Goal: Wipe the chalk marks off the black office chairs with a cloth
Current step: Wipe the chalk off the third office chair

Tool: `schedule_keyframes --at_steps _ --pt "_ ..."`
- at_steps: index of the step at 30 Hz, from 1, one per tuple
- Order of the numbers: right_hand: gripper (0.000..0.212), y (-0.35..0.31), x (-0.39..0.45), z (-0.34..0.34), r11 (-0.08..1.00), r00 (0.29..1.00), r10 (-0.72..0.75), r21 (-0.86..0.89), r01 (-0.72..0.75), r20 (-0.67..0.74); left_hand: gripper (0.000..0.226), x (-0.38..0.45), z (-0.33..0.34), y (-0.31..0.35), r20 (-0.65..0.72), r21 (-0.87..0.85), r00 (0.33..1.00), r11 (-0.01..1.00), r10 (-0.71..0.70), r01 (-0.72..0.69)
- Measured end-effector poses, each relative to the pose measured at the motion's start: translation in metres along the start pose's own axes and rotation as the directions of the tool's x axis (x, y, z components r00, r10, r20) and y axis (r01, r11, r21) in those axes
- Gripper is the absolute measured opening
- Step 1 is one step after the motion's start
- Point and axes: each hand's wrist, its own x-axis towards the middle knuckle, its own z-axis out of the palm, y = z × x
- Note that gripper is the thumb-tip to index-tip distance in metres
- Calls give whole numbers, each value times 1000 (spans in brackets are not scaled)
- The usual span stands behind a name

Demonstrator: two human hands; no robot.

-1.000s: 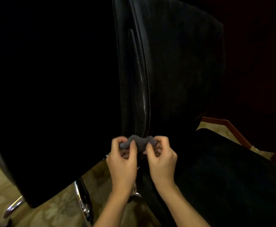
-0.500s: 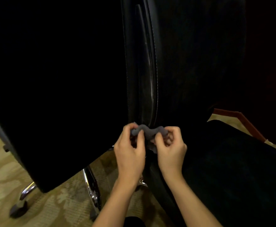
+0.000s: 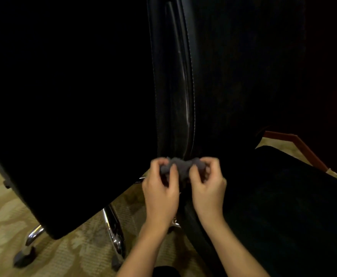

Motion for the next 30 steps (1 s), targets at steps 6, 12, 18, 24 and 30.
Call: schedule_keyframes --at_steps 6,12,18,24,30 --pt "13 -61 40 -4 970 965 -214 86 228 -149 13 70 -7 54 -69 -65 994 994 83 -87" --pt "12 -56 40 -8 942 943 -326 -111 318 -65 22 46 -8 31 -34 -60 999 998 30 -31" --pt "17 -156 122 -5 852 881 -469 -290 436 -55 25 140 -13 79 -353 -9 928 992 117 -128" --pt "23 -198 173 17 681 882 -425 -570 459 202 28 158 10 80 -315 -160 949 986 2 -55" --pt "21 -170 144 17 663 867 -452 -572 483 208 20 151 5 62 -211 -219 977 975 -23 -24"
